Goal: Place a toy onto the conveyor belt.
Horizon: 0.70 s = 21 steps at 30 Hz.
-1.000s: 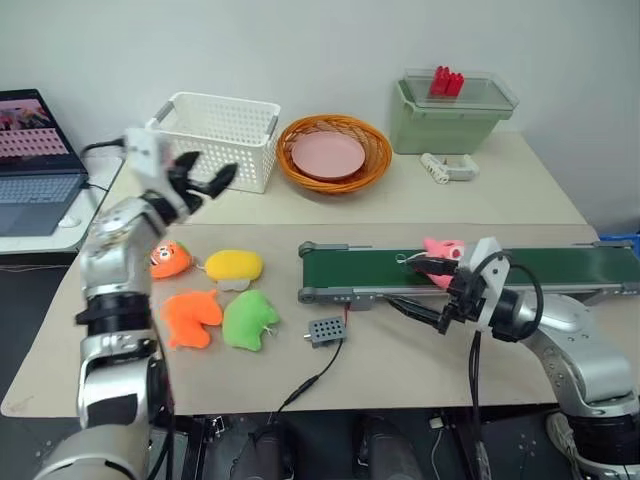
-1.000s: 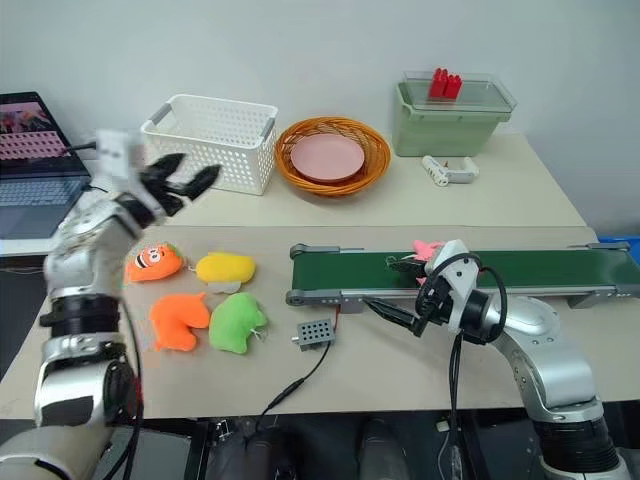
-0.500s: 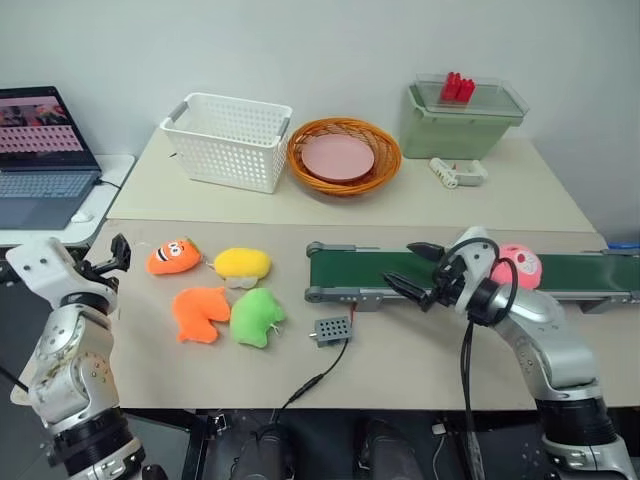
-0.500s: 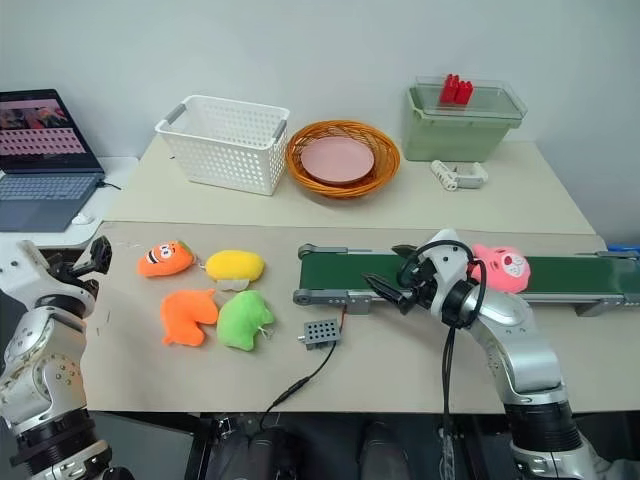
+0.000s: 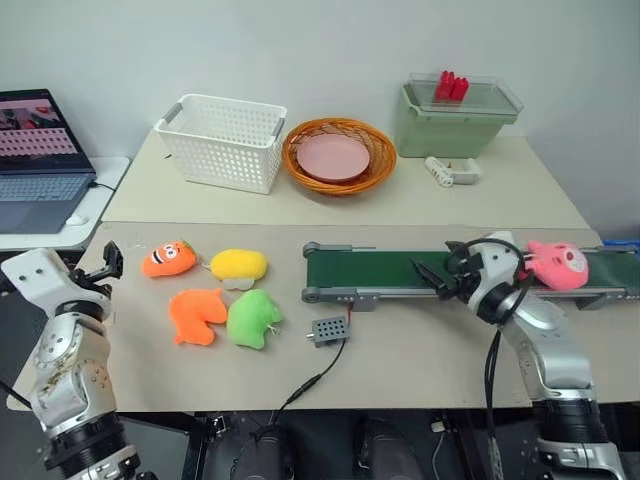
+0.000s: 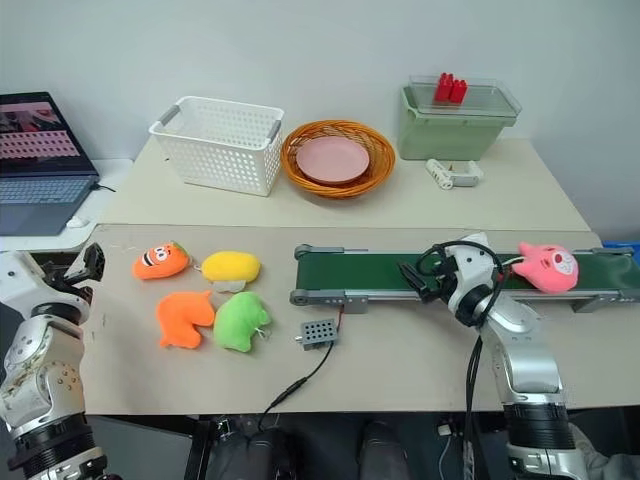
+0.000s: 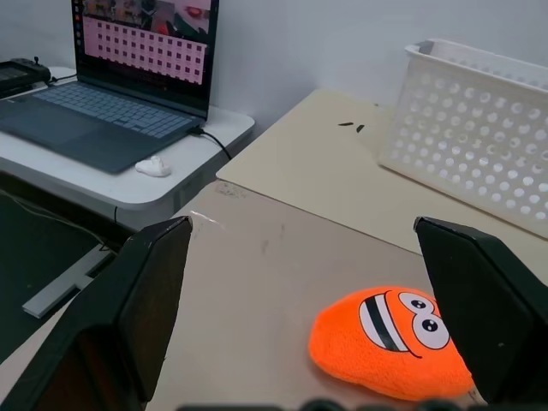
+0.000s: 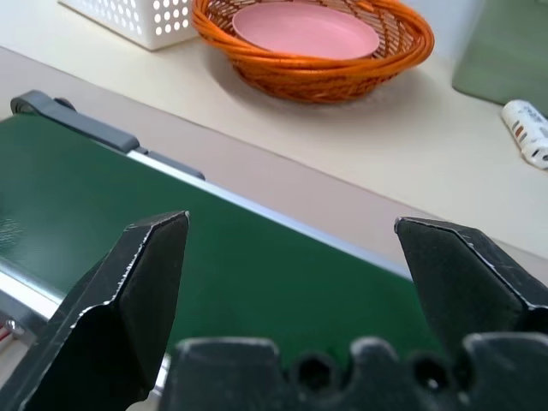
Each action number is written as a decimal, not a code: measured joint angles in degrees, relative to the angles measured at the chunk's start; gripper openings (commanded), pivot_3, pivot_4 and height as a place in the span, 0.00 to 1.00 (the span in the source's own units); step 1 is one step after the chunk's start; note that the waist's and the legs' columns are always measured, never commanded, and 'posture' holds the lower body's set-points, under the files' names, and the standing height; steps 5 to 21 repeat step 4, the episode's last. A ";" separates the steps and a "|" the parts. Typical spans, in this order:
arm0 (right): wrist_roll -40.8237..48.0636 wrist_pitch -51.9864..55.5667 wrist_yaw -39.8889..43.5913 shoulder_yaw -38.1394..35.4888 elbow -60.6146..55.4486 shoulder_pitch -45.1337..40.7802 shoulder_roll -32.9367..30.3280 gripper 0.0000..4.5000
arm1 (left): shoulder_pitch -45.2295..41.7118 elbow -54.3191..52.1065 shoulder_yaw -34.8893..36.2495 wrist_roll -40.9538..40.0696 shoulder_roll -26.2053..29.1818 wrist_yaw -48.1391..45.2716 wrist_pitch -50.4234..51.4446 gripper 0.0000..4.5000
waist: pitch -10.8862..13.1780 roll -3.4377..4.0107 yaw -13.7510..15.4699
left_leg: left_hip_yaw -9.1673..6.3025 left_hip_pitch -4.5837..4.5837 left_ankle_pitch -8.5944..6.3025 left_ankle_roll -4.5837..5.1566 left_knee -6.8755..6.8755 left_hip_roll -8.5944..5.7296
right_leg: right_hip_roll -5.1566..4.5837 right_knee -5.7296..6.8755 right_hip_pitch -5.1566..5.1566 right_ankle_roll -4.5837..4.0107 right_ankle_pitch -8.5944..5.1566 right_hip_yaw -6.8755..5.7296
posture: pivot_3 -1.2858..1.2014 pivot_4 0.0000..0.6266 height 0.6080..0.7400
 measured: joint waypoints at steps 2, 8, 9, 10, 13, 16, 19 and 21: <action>0.01 0.00 -0.29 -0.02 -0.14 0.27 0.23 1.00 | -0.29 0.98 -0.14 -0.36 0.33 -0.33 -0.61 0.99 | 0.00 0.00 -0.03 | 0.00 0.00 0.00 0.00 0.00 0.00 | 0.00 0.00 0.00 0.00 0.00 0.01 | 0.52 0.24 1.00; 0.01 0.00 -0.42 -0.15 -0.32 0.44 0.23 1.00 | -0.65 1.32 -0.35 -0.55 0.33 -0.36 -0.86 0.99 | 0.00 0.00 -0.01 | 0.00 0.00 0.00 0.00 0.00 0.01 | 0.00 0.00 0.00 0.00 0.00 0.01 | 0.52 0.24 1.00; 0.01 0.00 -0.42 -0.15 -0.32 0.44 0.23 1.00 | -0.65 1.32 -0.35 -0.55 0.33 -0.36 -0.86 0.99 | 0.00 0.00 -0.01 | 0.00 0.00 0.00 0.00 0.00 0.01 | 0.00 0.00 0.00 0.00 0.00 0.01 | 0.52 0.24 1.00; 0.01 0.00 -0.42 -0.15 -0.32 0.44 0.23 1.00 | -0.65 1.32 -0.35 -0.55 0.33 -0.36 -0.86 0.99 | 0.00 0.00 -0.01 | 0.00 0.00 0.00 0.00 0.00 0.01 | 0.00 0.00 0.00 0.00 0.00 0.01 | 0.52 0.24 1.00; 0.01 0.00 -0.42 -0.15 -0.32 0.44 0.23 1.00 | -0.65 1.32 -0.35 -0.55 0.33 -0.36 -0.86 0.99 | 0.00 0.00 -0.01 | 0.00 0.00 0.00 0.00 0.00 0.01 | 0.00 0.00 0.00 0.00 0.00 0.01 | 0.52 0.24 1.00; 0.01 0.00 -0.42 -0.15 -0.32 0.44 0.23 1.00 | -0.65 1.32 -0.35 -0.55 0.33 -0.36 -0.86 0.99 | 0.00 0.00 -0.01 | 0.00 0.00 0.00 0.00 0.00 0.01 | 0.00 0.00 0.00 0.00 0.00 0.01 | 0.52 0.24 1.00; 0.01 0.00 -0.42 -0.15 -0.32 0.44 0.23 1.00 | -0.65 1.32 -0.35 -0.55 0.33 -0.36 -0.86 0.99 | 0.00 0.00 -0.01 | 0.00 0.00 0.00 0.00 0.00 0.01 | 0.00 0.00 0.00 0.00 0.00 0.01 | 0.52 0.24 1.00; 0.01 0.00 -0.42 -0.15 -0.32 0.44 0.23 1.00 | -0.65 1.32 -0.35 -0.55 0.33 -0.36 -0.86 0.99 | 0.00 0.00 -0.01 | 0.00 0.00 0.00 0.00 0.00 0.01 | 0.00 0.00 0.00 0.00 0.00 0.01 | 0.52 0.24 1.00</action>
